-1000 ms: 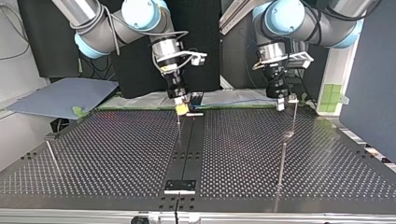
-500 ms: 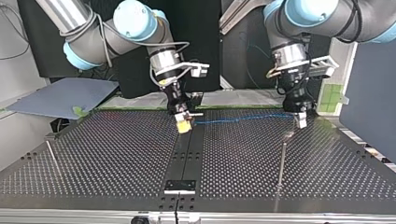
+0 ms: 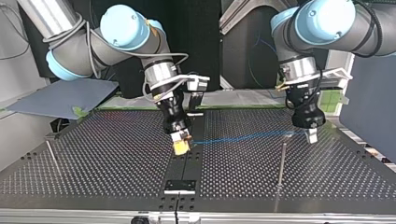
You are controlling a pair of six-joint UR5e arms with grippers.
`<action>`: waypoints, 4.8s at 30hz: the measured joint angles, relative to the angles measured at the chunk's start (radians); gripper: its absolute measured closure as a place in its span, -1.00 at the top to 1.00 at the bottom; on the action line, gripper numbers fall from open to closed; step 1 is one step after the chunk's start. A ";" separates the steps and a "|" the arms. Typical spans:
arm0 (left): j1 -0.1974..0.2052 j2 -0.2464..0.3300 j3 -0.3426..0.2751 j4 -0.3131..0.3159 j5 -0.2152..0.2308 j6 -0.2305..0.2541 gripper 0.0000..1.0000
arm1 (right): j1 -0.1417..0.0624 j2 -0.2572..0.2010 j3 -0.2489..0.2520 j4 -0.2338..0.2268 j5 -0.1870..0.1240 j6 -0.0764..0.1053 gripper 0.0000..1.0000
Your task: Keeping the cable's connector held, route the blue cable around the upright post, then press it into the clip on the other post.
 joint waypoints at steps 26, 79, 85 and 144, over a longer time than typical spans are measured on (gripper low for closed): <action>0.143 -0.160 0.265 -0.054 0.155 -0.047 -1.00 | -0.021 0.199 -0.231 0.054 -0.045 0.001 -1.00; 0.173 -0.412 0.302 -0.155 0.215 -0.037 -1.00 | -0.049 0.324 -0.273 0.121 -0.046 -0.043 -1.00; 0.169 -0.422 0.302 -0.168 0.213 -0.051 -0.83 | -0.046 0.349 -0.273 0.135 -0.044 -0.053 -1.00; 0.147 -0.506 0.299 -0.294 0.252 -0.140 0.98 | -0.014 0.602 -0.081 0.072 0.056 -0.067 -1.00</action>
